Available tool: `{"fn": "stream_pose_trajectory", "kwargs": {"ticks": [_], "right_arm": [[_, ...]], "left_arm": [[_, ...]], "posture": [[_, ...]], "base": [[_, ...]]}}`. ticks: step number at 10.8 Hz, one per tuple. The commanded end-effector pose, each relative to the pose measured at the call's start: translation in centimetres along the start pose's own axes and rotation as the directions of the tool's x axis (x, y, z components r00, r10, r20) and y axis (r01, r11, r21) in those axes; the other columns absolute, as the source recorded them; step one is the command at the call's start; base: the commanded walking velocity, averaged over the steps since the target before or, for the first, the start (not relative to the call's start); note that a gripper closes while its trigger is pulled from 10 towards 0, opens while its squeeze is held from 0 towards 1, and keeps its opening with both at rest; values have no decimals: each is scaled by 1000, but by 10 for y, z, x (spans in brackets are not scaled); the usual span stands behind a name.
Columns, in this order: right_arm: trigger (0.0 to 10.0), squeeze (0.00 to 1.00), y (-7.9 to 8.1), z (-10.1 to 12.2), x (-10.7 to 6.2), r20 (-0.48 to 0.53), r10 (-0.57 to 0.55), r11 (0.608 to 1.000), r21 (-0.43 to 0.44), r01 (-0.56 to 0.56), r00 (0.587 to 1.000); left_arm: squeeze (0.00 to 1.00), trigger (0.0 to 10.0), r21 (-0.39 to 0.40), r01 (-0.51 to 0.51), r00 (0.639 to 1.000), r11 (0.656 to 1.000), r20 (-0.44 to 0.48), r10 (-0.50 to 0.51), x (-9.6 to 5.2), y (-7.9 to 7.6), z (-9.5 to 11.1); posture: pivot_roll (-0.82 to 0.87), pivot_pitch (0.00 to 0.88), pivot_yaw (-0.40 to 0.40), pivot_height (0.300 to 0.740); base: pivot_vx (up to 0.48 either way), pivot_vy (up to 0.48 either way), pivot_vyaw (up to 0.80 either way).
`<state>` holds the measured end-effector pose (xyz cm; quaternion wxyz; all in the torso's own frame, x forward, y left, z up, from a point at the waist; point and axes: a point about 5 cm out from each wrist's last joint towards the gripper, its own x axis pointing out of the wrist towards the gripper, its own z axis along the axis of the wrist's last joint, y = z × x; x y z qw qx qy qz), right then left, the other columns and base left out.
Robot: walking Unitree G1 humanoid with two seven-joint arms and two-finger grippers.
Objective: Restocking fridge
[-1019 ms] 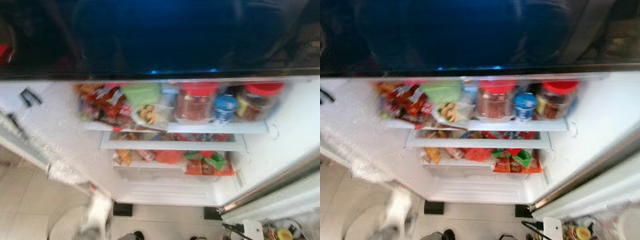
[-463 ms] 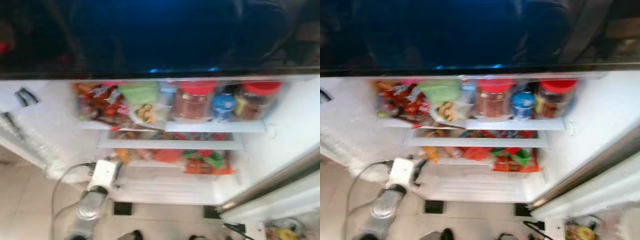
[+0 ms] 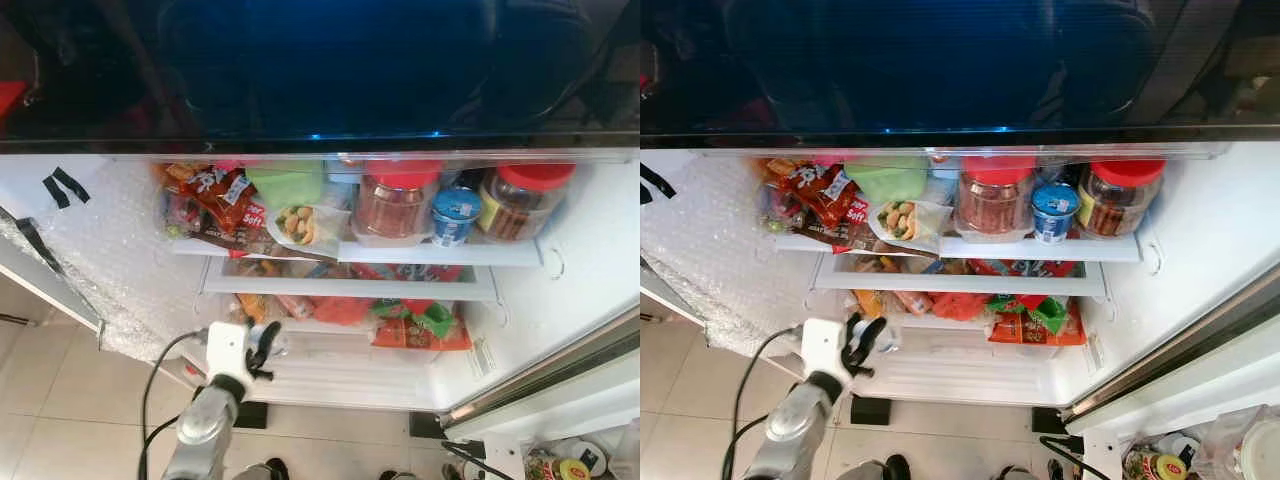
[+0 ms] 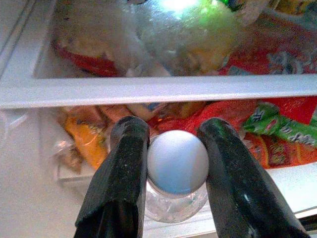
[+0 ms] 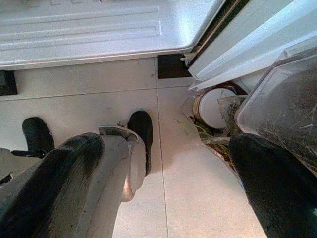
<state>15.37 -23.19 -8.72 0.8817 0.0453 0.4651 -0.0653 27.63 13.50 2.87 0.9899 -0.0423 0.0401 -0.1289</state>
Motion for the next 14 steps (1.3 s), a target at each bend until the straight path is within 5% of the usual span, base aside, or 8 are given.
{"fn": "stream_pose_trajectory", "kwargs": {"ticks": [1, 5, 14], "right_arm": [[10000, 0, -10, -3, -3, 0, -26, 1000, -12, 26, 1000], [10000, 0, -8, -4, -3, -2, -3, 999, -37, 3, 1000], [10000, 0, -4, 5, -5, 134, 45, 996, -78, -35, 990]], "left_arm": [[0, 10000, -12, -1, 1000, 1000, 20, 1, 2, 3, 6], [0, 10000, 9, -42, 999, 999, 21, 42, -2, 17, 10], [0, 10000, 12, -16, 1000, 1000, 19, 15, 2, 9, 14]], "posture": [[-76, 170, 30, 740], [-69, 154, 39, 716], [-71, 191, 42, 677]], "base": [[0, 0, 0], [0, 0, 0], [0, 0, 0]]}}
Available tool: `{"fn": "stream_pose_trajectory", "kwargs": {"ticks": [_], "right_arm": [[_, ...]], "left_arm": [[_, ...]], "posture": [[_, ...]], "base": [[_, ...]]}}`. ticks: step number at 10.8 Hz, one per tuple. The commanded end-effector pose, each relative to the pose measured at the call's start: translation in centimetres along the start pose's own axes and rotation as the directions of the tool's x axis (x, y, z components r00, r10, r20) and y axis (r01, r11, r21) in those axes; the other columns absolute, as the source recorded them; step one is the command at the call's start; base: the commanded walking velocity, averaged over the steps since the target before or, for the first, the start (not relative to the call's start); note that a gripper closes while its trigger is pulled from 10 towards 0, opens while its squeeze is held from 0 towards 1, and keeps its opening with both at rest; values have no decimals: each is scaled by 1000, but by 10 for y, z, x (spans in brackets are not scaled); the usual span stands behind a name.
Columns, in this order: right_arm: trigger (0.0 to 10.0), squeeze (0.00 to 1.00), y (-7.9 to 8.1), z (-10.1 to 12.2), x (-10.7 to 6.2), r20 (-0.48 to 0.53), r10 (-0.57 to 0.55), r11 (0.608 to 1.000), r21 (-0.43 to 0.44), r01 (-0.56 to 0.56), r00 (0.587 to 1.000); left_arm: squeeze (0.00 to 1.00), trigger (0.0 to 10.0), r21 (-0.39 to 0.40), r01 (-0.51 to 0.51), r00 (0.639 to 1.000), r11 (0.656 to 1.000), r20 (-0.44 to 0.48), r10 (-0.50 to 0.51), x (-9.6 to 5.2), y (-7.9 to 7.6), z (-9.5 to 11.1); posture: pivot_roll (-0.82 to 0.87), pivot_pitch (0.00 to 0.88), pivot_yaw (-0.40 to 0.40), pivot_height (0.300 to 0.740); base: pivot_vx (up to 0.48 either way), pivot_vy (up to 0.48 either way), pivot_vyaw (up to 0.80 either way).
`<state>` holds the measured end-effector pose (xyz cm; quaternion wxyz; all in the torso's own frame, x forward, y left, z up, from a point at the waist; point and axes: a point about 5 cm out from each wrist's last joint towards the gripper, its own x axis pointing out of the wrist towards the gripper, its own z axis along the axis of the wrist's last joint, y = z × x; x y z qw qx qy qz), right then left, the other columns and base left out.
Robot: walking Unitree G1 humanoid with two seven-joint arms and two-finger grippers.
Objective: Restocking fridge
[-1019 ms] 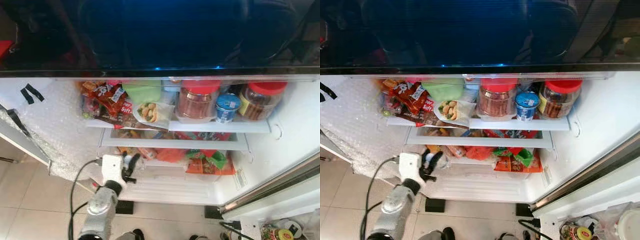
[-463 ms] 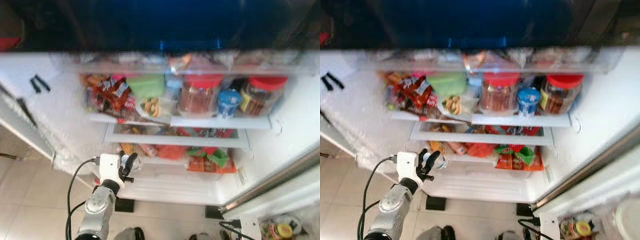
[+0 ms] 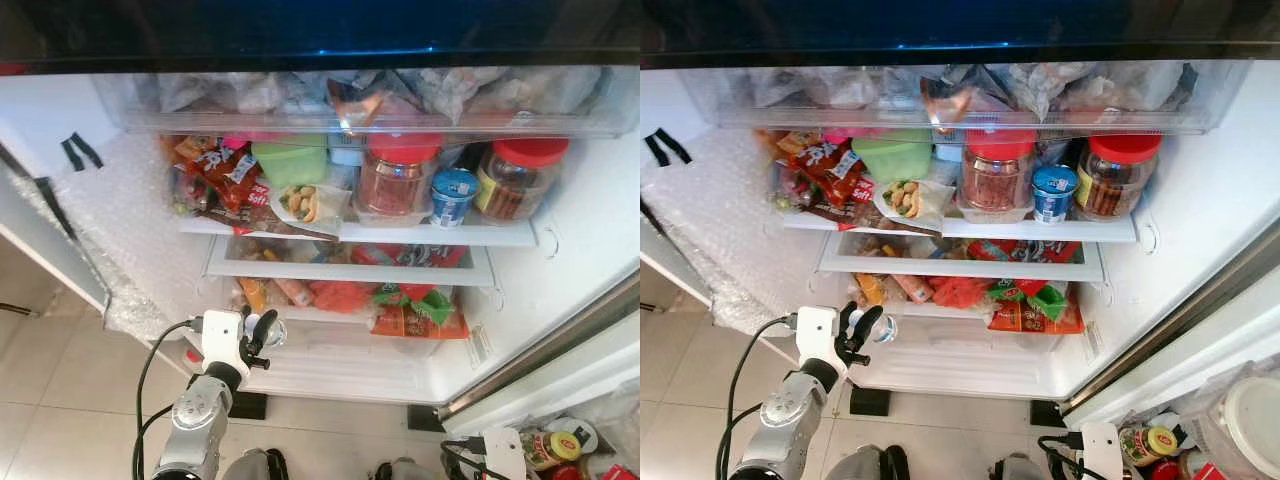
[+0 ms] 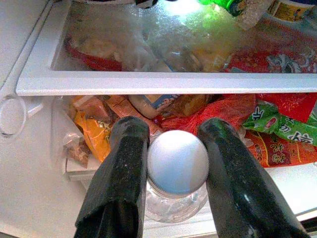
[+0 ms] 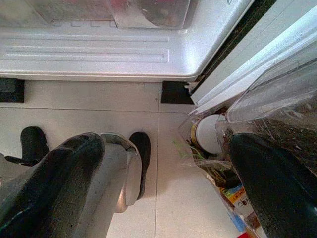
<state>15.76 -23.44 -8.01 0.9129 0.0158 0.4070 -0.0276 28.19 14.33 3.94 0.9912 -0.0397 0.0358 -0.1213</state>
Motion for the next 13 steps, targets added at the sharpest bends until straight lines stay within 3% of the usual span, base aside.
{"fn": "stream_pose_trajectory", "kwargs": {"ticks": [1, 2, 3, 4, 7, 8, 13], "right_arm": [[10000, 0, -2, -2, -2, 6, -9, 1000, 6, 9, 1000], [10000, 0, 3, 5, -2, 73, 92, 996, -27, -91, 993], [10000, 0, 7, 9, -2, 74, 196, 975, -120, -186, 978], [10000, 0, 10, 7, -2, 51, 245, 966, -97, -240, 968], [10000, 0, 10, 6, -2, 38, 254, 964, -96, -249, 967], [10000, 0, 10, 8, -3, 77, 251, 967, -66, -247, 965], [10000, 0, 9, 9, -2, 63, 244, 967, -95, -237, 968]], "left_arm": [[0, 10000, 7, 0, 1000, 1000, 10, 0, -1, 0, 3], [0, 10000, 4, 4, 1000, 1000, 20, -4, 1, -2, 5], [0, 10000, 3, 7, 1000, 1000, 23, -7, 1, -3, 6], [0, 10000, 5, 12, 1000, 1000, 20, -12, 1, -4, 6], [0, 10000, 4, 19, 1000, 1000, 21, -19, 3, -6, 7], [0, 10000, 7, 23, 1000, 1000, 22, -23, 3, -7, 7], [0, 10000, 5, 26, 999, 1000, 24, -26, 4, -8, 8]], "posture": [[-71, 191, 42, 677], [-70, 228, 34, 677], [-68, 229, 33, 677], [-73, 233, 33, 677], [-70, 235, 34, 677], [-69, 233, 34, 677], [-68, 232, 38, 672]], "base": [[0, 0, 0], [0, 0, 0], [0, 0, 0], [0, 0, 0], [0, 0, 0], [0, 0, 0], [0, 0, 0]]}}
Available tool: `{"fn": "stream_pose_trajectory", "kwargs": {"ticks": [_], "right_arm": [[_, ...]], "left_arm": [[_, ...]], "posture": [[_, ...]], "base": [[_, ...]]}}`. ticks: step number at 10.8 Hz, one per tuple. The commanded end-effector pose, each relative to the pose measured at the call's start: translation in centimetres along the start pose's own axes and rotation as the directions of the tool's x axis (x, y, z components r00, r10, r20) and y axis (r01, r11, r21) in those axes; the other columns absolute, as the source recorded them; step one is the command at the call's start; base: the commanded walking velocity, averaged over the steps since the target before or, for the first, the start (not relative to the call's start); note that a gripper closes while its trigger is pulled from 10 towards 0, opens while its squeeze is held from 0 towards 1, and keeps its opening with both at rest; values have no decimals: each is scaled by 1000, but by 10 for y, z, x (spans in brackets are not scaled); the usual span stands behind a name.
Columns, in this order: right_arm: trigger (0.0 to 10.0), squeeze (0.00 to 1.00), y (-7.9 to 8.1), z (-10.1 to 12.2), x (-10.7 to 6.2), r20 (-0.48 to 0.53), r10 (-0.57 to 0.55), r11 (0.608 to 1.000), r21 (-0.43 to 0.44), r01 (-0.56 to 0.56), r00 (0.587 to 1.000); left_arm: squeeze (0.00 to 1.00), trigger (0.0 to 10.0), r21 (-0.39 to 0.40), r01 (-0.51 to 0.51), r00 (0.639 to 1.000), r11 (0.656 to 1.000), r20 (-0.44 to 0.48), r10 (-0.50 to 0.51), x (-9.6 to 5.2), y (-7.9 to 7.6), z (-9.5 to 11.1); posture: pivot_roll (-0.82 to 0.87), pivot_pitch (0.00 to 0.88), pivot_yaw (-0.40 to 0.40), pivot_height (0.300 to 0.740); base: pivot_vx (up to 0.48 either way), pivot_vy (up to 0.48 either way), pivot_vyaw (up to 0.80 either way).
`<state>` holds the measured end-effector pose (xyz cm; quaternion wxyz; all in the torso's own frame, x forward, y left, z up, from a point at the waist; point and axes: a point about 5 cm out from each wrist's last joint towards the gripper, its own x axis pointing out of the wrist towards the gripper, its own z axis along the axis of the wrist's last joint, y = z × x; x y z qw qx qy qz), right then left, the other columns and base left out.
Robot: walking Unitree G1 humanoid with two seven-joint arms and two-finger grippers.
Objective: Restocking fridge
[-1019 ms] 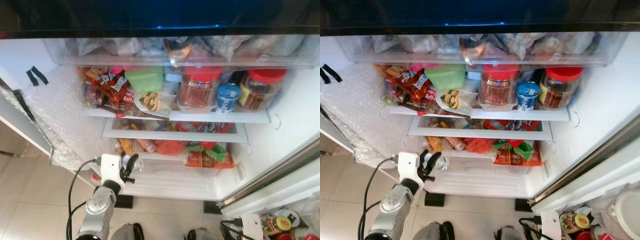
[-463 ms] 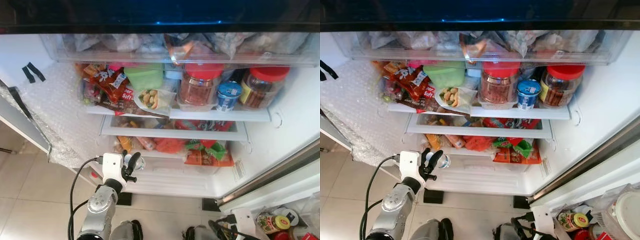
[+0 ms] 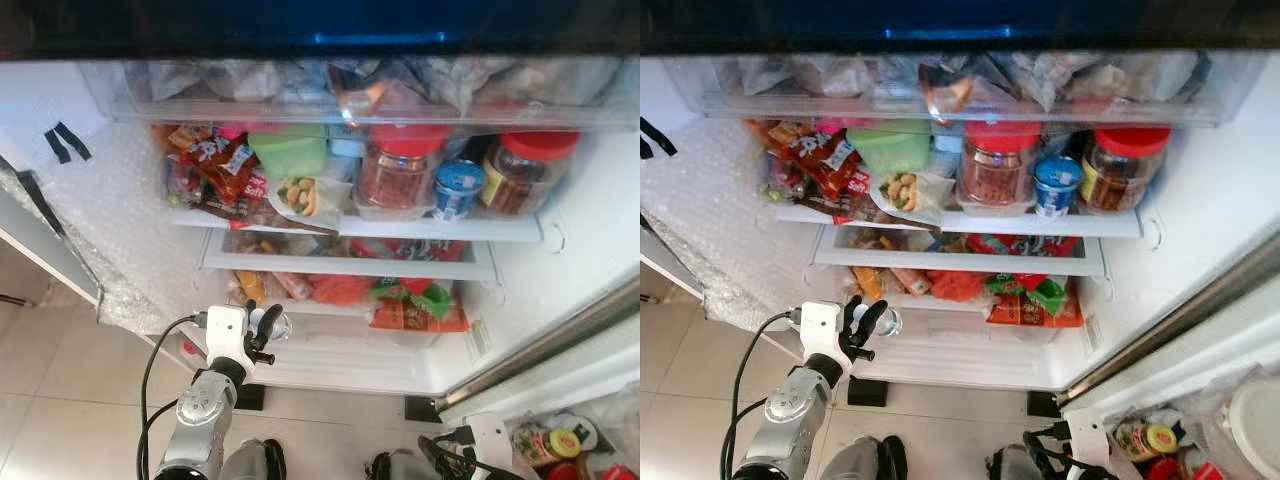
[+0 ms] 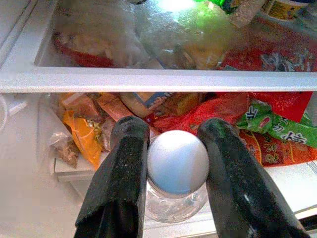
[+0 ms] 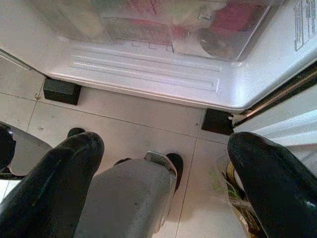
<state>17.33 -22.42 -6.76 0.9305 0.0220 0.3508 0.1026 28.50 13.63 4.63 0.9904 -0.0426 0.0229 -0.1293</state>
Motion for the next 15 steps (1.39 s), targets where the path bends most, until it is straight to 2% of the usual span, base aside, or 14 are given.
{"fn": "stream_pose_trajectory", "kwargs": {"ticks": [1, 3, 6, 8, 9, 12, 15], "right_arm": [[10000, 0, 0, -10, -4, -36, -1, 1000, 9, 2, 999], [10000, 0, 0, -9, -5, -26, -4, 1000, 0, 4, 1000], [10000, 0, 3, -7, -4, 19, 31, 999, 33, -31, 999], [10000, 0, 2, -9, -5, -9, 29, 1000, 13, -29, 1000], [10000, 0, 2, -8, -5, -2, 31, 999, 9, -31, 1000], [10000, 0, 3, -7, -5, 9, 39, 999, 8, -39, 999], [10000, 0, 2, -8, -5, 0, 38, 999, 5, -38, 999]], "left_arm": [[0, 10000, 7, 10, 1000, 1000, -1, -10, 0, -1, 1], [0, 10000, 10, 14, 1000, 1000, 15, -15, 2, -3, 5], [0, 10000, 14, 28, 998, 1000, 59, -29, 9, -7, 18], [0, 10000, 10, 35, 998, 999, 60, -35, 9, -9, 18], [0, 10000, 10, 36, 998, 999, 58, -37, 9, -9, 18], [0, 10000, 12, 35, 998, 999, 52, -35, 9, -10, 17], [0, 10000, 39, 17, 995, 999, 101, -21, 15, -11, 29]], "posture": [[-69, 231, 39, 672], [-69, 233, 38, 672], [-68, 237, 38, 672], [-69, 235, 39, 662], [-69, 235, 39, 647], [-70, 234, 39, 642], [-72, 236, 37, 642]], "base": [[0, 0, 0], [0, 0, 0], [0, 0, 0], [0, 0, 0], [0, 0, 0], [0, 0, 0], [0, 0, 0]]}}
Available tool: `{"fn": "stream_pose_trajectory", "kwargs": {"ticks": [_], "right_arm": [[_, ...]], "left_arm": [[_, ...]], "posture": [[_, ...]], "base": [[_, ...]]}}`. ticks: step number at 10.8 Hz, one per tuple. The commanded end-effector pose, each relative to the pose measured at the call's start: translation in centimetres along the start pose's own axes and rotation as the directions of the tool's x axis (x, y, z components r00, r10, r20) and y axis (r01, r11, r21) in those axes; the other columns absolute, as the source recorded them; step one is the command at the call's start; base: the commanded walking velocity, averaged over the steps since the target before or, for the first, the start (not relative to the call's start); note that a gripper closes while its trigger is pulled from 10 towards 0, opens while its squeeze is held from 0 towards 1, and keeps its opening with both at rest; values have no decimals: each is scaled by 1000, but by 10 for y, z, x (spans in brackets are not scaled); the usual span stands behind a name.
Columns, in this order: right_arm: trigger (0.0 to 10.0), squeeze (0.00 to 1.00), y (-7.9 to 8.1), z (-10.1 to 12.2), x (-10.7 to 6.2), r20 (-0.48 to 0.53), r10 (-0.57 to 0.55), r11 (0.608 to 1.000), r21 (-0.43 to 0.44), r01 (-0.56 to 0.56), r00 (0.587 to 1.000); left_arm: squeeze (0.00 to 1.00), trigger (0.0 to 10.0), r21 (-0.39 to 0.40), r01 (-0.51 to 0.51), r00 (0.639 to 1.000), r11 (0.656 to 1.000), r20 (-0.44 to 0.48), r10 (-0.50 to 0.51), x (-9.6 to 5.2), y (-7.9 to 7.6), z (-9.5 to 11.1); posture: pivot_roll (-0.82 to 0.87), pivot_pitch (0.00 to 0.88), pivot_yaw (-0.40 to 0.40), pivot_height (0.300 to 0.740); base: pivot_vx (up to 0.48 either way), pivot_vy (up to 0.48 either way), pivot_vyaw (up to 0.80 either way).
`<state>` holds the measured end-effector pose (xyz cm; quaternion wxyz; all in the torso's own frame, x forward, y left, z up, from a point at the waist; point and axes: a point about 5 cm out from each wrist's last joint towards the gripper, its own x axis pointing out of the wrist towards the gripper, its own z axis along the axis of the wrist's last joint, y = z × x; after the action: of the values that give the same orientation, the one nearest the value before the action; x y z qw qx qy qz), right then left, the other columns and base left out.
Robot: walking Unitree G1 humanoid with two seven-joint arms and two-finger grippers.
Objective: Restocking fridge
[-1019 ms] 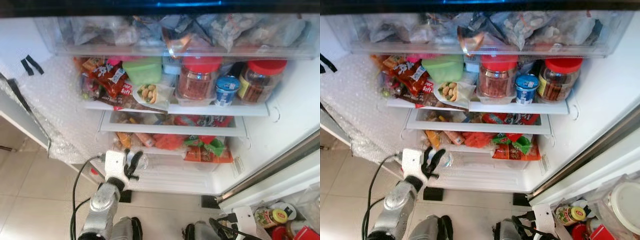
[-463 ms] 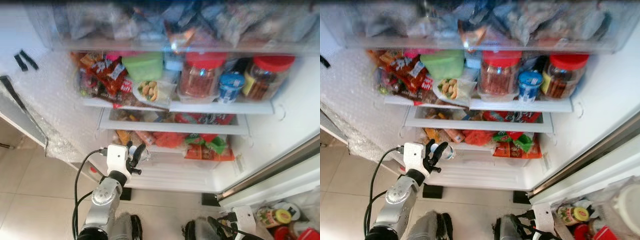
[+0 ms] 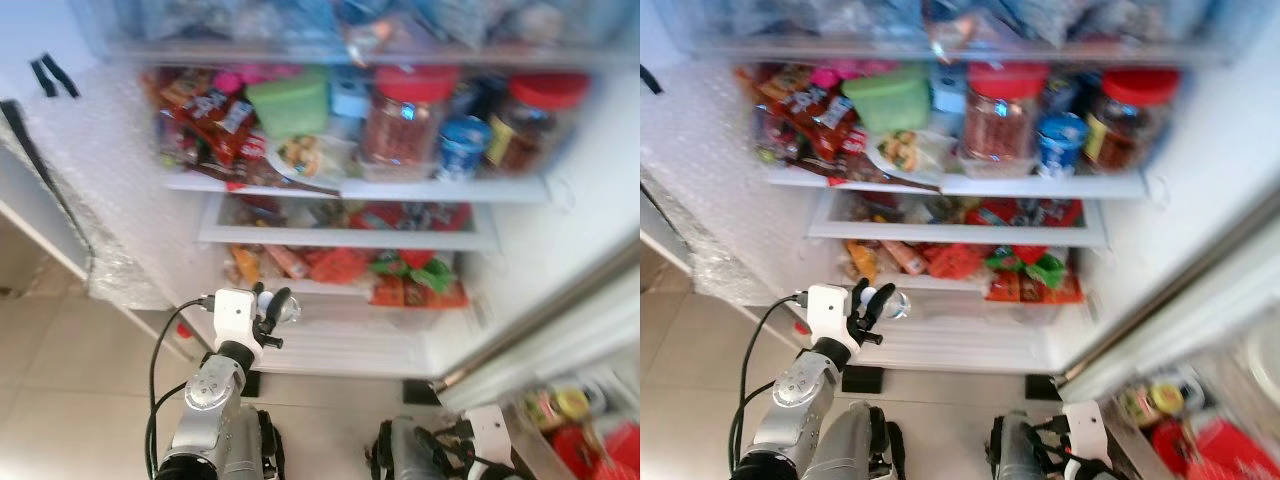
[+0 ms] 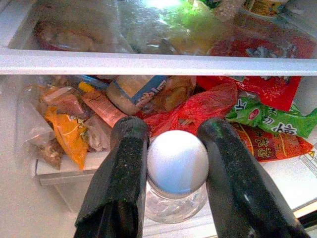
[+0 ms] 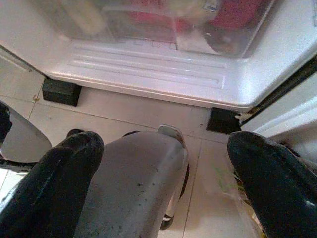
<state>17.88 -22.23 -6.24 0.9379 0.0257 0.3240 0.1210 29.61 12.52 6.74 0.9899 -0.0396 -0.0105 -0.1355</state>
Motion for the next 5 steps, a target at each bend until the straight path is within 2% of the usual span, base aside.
{"fn": "stream_pose_trajectory", "kwargs": {"ticks": [1, 5], "right_arm": [[10000, 0, 1, -15, -7, -56, 3, 1000, 17, -3, 998], [10000, 0, 1, -15, -6, -59, 2, 1000, 17, -1, 998]], "left_arm": [[0, 10000, 20, 7, 999, 1000, 45, -8, 4, -1, 11], [0, 10000, 69, 32, 992, 997, 123, -40, 16, -8, 33]], "posture": [[-72, 237, 37, 642], [-69, 235, 37, 642]], "base": [[0, 0, 0], [0, 0, 0]]}}
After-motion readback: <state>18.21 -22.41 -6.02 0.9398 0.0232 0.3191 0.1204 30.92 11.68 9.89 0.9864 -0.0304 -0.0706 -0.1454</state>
